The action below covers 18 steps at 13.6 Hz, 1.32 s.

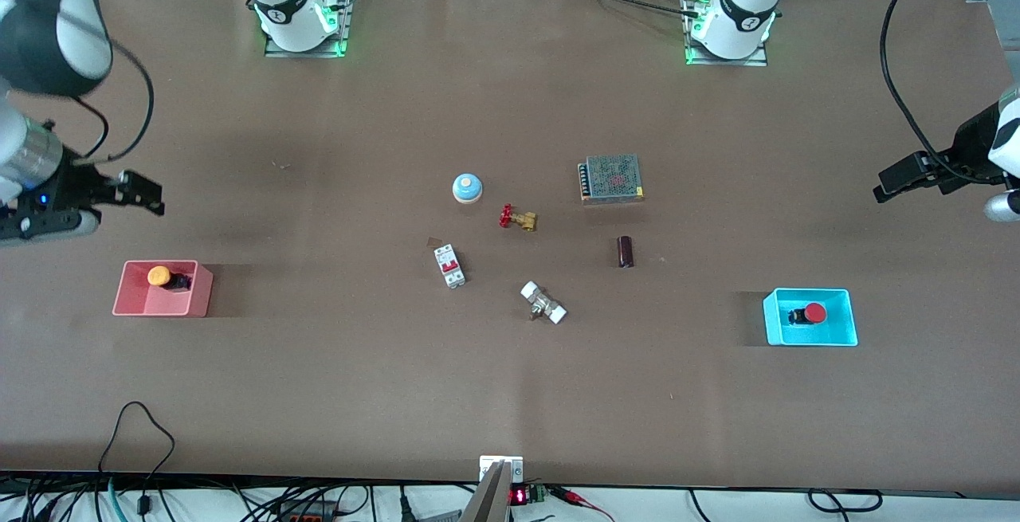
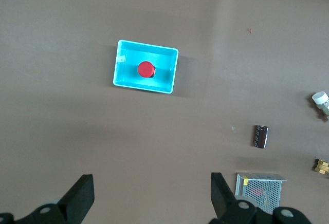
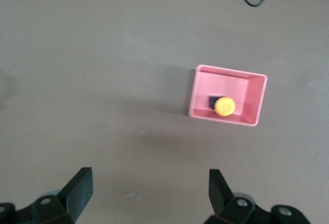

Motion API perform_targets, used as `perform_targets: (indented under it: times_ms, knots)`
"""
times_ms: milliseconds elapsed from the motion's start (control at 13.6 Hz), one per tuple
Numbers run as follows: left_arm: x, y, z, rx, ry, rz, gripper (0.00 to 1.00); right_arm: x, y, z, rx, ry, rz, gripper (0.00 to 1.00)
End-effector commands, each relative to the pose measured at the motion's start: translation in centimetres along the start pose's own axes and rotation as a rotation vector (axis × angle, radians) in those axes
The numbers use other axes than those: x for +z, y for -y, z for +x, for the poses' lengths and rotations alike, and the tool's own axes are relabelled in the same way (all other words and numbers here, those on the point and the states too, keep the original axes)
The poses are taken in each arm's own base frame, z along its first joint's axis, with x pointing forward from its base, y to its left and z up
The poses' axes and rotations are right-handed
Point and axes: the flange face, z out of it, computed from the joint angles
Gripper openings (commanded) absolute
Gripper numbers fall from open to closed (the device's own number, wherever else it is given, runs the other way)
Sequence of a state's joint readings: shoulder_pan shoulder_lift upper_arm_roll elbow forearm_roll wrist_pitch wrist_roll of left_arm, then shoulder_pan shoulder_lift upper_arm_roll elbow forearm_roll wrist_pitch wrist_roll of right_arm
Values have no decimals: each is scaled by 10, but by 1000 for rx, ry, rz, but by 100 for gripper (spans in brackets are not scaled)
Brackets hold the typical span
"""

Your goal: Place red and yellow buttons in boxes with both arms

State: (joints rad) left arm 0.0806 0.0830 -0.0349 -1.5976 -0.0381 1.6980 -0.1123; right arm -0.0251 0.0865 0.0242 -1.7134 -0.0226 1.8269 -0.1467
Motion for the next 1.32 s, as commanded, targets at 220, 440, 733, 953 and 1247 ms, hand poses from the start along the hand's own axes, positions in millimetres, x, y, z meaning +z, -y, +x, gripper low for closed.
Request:
perform_targets:
  times_ms: [220,440,733,953,1247]
  knots:
    - [-11,-11,-21,55,16,8,100,-74,35,-5,146,77,107,100]
    - [-16,-10,-20,88,-1,7,100,-69,42,-10,114,131,49,100]
    - [-29,2,-22,89,19,0,100,-74,40,-13,-22,127,-1,100]
    - [-28,2,-21,98,2,9,100,-77,33,-21,-4,129,-1,100]
    - [-31,1,-25,112,-6,11,100,-77,33,-28,-1,128,-1,100]
